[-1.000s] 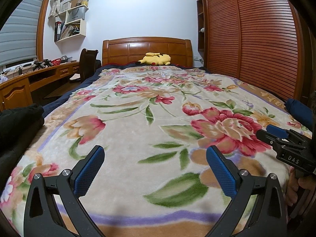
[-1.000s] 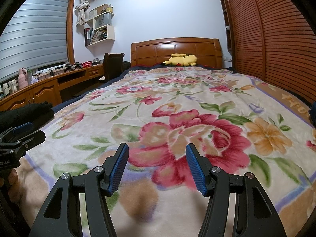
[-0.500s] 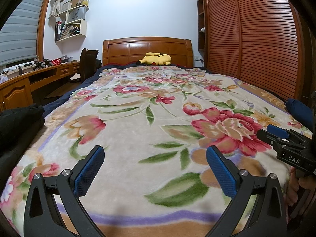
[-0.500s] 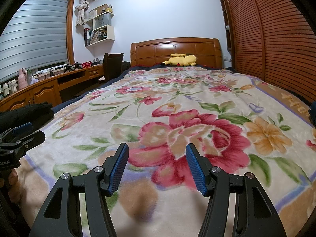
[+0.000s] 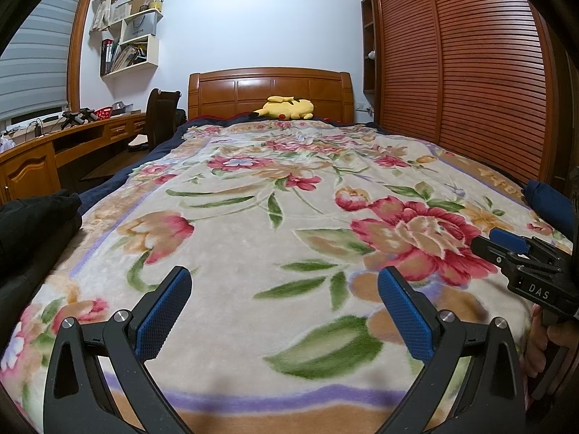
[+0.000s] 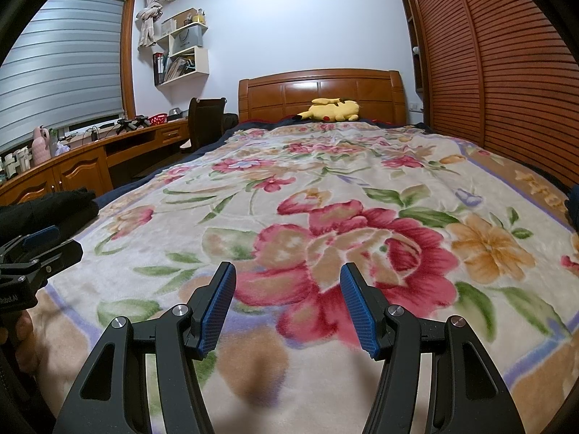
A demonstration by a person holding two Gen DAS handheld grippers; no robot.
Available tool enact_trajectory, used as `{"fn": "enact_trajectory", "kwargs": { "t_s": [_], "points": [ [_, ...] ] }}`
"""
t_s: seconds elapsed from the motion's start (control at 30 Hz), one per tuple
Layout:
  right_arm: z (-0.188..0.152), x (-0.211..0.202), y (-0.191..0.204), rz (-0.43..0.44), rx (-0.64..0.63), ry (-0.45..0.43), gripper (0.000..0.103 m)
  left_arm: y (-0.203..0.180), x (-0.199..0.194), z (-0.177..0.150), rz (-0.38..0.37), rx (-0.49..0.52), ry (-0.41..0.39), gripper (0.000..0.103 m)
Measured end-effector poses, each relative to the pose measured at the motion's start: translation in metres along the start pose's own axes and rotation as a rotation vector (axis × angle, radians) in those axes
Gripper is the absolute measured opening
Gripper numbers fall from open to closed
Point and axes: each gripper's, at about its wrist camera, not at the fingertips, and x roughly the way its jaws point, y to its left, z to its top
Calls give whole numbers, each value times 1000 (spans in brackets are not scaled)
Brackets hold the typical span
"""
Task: Fold large clothes
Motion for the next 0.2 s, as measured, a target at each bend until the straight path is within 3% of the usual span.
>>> {"fn": "enact_trajectory", "kwargs": {
  "t_s": [0.2],
  "points": [
    [0, 0, -1, 1, 0, 0, 62, 1, 0, 0, 1, 1, 1, 103]
  ]
}}
